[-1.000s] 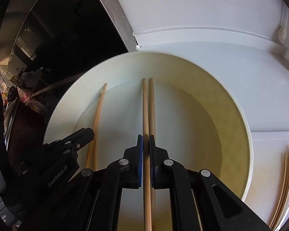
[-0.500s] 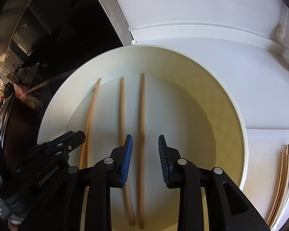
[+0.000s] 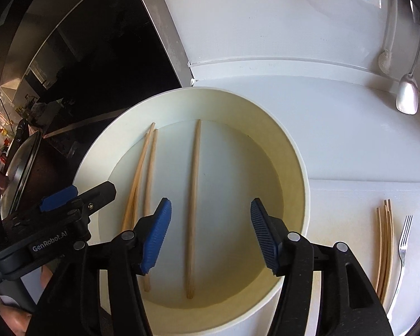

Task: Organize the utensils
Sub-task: 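Move the open right tool back over the cutting board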

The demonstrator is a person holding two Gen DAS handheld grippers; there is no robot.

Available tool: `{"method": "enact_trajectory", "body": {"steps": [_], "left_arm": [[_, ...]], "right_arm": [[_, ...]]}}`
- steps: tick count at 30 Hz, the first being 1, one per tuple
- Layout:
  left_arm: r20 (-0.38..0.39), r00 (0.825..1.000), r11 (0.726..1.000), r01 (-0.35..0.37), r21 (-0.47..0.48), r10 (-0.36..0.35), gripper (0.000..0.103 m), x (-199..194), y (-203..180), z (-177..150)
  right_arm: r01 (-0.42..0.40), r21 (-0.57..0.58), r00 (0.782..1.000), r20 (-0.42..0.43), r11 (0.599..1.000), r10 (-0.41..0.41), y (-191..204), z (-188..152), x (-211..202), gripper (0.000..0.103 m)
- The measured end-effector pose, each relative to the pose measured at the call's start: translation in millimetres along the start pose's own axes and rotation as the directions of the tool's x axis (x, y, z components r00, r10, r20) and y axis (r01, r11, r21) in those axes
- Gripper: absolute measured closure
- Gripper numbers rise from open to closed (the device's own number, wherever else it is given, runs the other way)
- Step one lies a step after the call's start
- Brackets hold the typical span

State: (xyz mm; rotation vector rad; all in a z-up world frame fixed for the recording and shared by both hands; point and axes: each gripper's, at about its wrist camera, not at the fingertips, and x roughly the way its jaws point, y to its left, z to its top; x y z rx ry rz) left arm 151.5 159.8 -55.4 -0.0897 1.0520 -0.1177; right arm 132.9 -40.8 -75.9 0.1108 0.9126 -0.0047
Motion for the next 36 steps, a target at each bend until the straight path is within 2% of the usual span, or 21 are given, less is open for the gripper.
{"method": "enact_trajectory", "body": {"steps": [9, 17, 28, 32, 36], "left_arm": [[0.004, 0.999, 0.999, 0.045, 0.015, -0.045, 0.011, -24, -4, -13], [-0.008, 0.996, 0.993, 0.092, 0.073, -0.091, 0.01, -34, -21, -26], [-0.019, 0.989, 0.972, 0.151, 0.181, -0.15, 0.008, -50, -89, -50], [-0.012, 0.989, 0.97, 0.149, 0.191, -0.15, 0.007, -56, -122, -63], [-0.01, 0.991, 0.979, 0.136, 0.151, -0.136, 0.007, -60, -155, -76]], "right_arm": [[0.041, 0.064, 0.999, 0.023, 0.997, -0.043, -15, -25, -31, 0.043], [0.091, 0.159, 0.993, 0.056, 0.983, -0.101, -39, -55, -63, 0.043], [0.163, 0.299, 0.975, 0.096, 0.94, -0.2, -115, -103, -121, 0.041], [0.166, 0.305, 0.973, 0.107, 0.938, -0.207, -148, -116, -137, 0.041], [0.167, 0.269, 0.975, 0.098, 0.949, -0.199, -184, -125, -150, 0.041]]}}
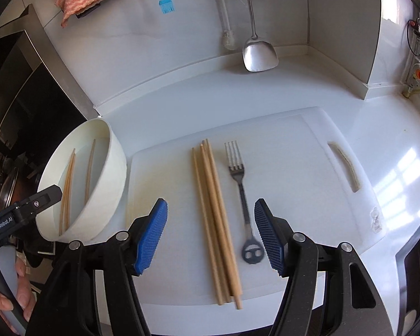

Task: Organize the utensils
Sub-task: 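Move the open right tool back over the cutting board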

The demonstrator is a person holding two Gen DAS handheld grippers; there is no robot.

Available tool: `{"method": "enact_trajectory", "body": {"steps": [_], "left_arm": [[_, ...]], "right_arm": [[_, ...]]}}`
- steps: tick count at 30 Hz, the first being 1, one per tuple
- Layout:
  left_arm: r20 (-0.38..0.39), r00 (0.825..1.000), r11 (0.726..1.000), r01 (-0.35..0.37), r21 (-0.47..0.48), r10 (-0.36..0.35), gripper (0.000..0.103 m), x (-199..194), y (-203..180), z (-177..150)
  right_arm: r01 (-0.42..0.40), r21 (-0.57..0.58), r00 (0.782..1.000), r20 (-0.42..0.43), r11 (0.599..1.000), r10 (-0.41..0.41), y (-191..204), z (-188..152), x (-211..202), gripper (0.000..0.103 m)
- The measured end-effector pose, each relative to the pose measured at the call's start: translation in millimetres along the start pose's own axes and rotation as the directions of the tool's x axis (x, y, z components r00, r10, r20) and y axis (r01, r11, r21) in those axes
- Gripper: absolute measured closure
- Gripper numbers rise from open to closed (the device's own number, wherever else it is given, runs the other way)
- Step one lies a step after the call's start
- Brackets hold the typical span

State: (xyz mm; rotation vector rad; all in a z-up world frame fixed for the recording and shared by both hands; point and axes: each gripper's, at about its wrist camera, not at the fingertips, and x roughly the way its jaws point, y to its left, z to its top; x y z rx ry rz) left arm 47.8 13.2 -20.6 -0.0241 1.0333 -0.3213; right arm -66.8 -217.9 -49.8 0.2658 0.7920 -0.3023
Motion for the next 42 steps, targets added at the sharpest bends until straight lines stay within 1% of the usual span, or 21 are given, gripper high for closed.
{"method": "enact_trajectory", "body": {"steps": [4, 9, 12, 15, 17, 21, 23, 24, 26, 29, 32, 34, 37, 40, 42], "left_arm": [[-0.002, 1.0, 0.999, -0.023, -0.042, 0.023, 0.007, 1, -35, -8], [0.008, 0.994, 0.992, -0.107, -0.067, 0.108, 0.007, 0, -72, -19], [0.016, 0.991, 0.988, -0.13, -0.079, 0.132, 0.006, -1, -86, -26], [-0.005, 0.989, 0.986, -0.149, -0.071, 0.149, 0.006, 2, -96, -32], [0.001, 0.986, 0.984, -0.165, -0.067, 0.166, 0.006, 4, -100, -34], [0.04, 0.984, 0.983, -0.171, -0.06, 0.174, 0.006, 9, -101, -39], [0.058, 0.98, 0.981, -0.188, -0.043, 0.191, 0.006, 14, -100, -41], [0.055, 0.979, 0.98, -0.194, -0.036, 0.196, 0.006, 18, -99, -41], [0.057, 0.981, 0.982, -0.182, -0.042, 0.185, 0.006, 24, -96, -41], [0.084, 0.979, 0.982, -0.179, -0.055, 0.184, 0.006, 31, -92, -45], [0.095, 0.976, 0.98, -0.194, -0.046, 0.198, 0.006, 42, -91, -50], [0.083, 0.975, 0.978, -0.205, -0.028, 0.207, 0.006, 49, -92, -51], [0.1, 0.975, 0.98, -0.199, -0.019, 0.199, 0.006, 54, -90, -56], [0.107, 0.976, 0.982, -0.185, -0.043, 0.189, 0.006, 59, -84, -61], [0.114, 0.978, 0.983, -0.171, -0.065, 0.177, 0.006, 63, -81, -65]], "right_arm": [[-0.02, -0.023, 1.0, 0.003, 1.0, 0.02, -43, 3, -8, 0.041], [-0.06, -0.04, 0.998, -0.017, 0.997, 0.059, -90, 6, -3, 0.04], [-0.064, -0.06, 0.998, -0.027, 0.996, 0.062, -106, 7, 3, 0.04], [-0.075, -0.058, 0.996, -0.048, 0.995, 0.073, -116, 9, 11, 0.04], [-0.087, -0.066, 0.995, -0.059, 0.994, 0.083, -117, 10, 18, 0.04], [-0.097, -0.106, 0.994, -0.056, 0.99, 0.091, -107, 8, 30, 0.04], [-0.083, -0.13, 0.996, -0.045, 0.988, 0.078, -98, 6, 35, 0.04], [-0.073, -0.139, 0.997, -0.043, 0.988, 0.067, -95, 5, 38, 0.04], [-0.075, -0.154, 0.997, -0.037, 0.985, 0.07, -89, 3, 43, 0.04], [-0.072, -0.18, 0.997, -0.032, 0.981, 0.067, -79, 0, 54, 0.04], [-0.092, -0.166, 0.996, -0.022, 0.982, 0.09, -74, 0, 64, 0.04], [-0.103, -0.161, 0.995, -0.009, 0.981, 0.103, -71, -2, 68, 0.04], [-0.093, -0.16, 0.995, 0.018, 0.983, 0.097, -68, -4, 74, 0.04], [-0.087, -0.164, 0.995, 0.035, 0.983, 0.094, -65, -7, 81, 0.04], [-0.064, -0.181, 0.996, 0.047, 0.981, 0.073, -62, -9, 83, 0.04]]}}
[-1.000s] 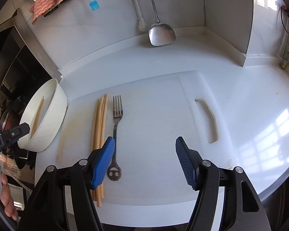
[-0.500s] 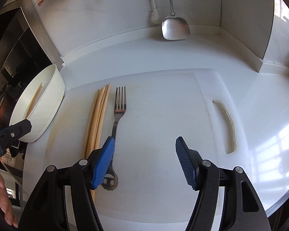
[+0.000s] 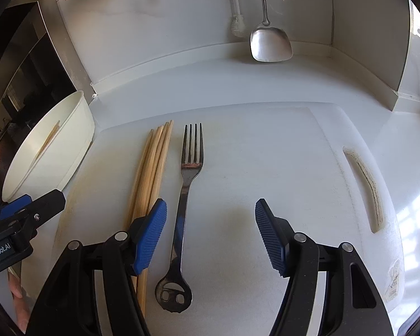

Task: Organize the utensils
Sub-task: 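Lower the right tool onto the steel fork and close on its handle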

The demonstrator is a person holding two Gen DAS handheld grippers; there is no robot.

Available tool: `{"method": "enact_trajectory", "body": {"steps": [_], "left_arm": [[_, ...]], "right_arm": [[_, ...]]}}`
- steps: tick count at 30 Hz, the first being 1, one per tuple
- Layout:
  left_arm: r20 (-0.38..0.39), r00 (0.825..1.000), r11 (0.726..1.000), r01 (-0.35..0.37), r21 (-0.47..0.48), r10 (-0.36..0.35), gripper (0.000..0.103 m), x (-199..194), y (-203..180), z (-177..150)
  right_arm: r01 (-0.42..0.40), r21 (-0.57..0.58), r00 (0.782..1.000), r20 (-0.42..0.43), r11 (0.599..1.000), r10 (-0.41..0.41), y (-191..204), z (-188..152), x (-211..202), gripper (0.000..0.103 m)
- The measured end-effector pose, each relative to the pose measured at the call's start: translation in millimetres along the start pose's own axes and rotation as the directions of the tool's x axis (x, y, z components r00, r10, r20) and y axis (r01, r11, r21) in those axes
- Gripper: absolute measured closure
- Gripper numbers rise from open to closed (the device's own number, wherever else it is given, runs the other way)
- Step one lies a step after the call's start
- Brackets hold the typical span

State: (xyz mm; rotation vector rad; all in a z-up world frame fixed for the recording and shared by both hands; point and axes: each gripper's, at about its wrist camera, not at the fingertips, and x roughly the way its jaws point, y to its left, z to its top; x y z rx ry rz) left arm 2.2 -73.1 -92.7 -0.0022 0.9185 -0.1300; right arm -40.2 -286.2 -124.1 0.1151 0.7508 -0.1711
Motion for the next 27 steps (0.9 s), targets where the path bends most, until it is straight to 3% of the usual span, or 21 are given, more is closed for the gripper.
{"method": "enact_trajectory", "body": {"steps": [16, 27], "left_arm": [[0.01, 1.0, 1.0, 0.009, 0.0, -0.009, 0.006, 9, -17, -6], [-0.024, 0.999, 1.0, 0.023, 0.013, -0.023, 0.006, 26, -29, -9]], "right_arm": [[0.133, -0.134, 0.99, 0.056, 0.982, -0.127, 17, -6, 10, 0.041], [0.094, -0.159, 0.994, 0.072, 0.983, -0.084, 14, -7, 9, 0.074]]}}
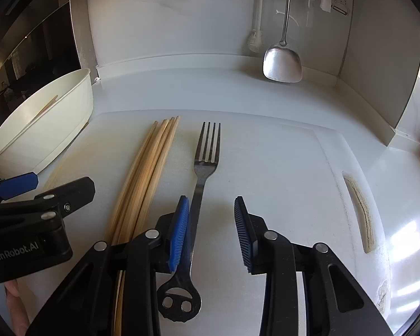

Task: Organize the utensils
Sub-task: 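Lower the right tool onto the steel fork and close on its handle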

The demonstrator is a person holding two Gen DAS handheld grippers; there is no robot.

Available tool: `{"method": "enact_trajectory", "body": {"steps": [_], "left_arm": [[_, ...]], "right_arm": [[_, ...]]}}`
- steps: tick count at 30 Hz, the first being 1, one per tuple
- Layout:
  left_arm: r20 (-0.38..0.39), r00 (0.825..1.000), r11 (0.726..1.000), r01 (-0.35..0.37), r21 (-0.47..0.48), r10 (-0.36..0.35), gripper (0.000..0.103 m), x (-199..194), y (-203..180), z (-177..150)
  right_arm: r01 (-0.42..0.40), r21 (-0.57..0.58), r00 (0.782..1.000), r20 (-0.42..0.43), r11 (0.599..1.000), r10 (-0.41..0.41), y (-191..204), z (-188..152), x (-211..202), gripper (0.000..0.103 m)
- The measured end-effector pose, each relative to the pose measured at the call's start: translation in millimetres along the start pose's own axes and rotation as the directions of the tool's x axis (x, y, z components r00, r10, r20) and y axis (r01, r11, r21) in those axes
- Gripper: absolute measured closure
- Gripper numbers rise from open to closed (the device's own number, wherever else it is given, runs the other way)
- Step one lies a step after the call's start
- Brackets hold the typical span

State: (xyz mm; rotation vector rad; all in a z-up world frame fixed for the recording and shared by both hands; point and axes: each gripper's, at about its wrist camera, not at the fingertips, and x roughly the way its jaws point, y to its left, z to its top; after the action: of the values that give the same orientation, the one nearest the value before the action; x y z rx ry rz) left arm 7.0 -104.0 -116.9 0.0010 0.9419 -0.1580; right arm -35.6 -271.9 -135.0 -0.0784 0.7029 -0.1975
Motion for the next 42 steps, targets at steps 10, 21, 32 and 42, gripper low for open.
{"method": "enact_trajectory", "body": {"steps": [10, 21, 32, 42], "left_arm": [[-0.018, 1.0, 1.0, 0.008, 0.028, -0.008, 0.006, 11, -11, 0], [-0.036, 0.999, 0.999, 0.007, 0.034, -0.006, 0.006, 17, -14, -4], [-0.034, 0.999, 1.0, 0.003, 0.024, -0.002, 0.005, 19, -13, -4], [-0.019, 0.999, 0.996, -0.034, 0.078, 0.035, 0.005, 22, -14, -4]], "right_arm": [[0.018, 0.029, 1.0, -0.005, 0.999, -0.018, -15, 0, 1, 0.075], [0.036, 0.053, 0.999, -0.01, 0.998, -0.035, -30, 0, 2, 0.075], [0.043, 0.068, 0.999, -0.021, 0.997, -0.042, -34, 0, 2, 0.075], [0.048, 0.071, 0.999, -0.021, 0.996, -0.047, -33, 2, 5, 0.075]]}}
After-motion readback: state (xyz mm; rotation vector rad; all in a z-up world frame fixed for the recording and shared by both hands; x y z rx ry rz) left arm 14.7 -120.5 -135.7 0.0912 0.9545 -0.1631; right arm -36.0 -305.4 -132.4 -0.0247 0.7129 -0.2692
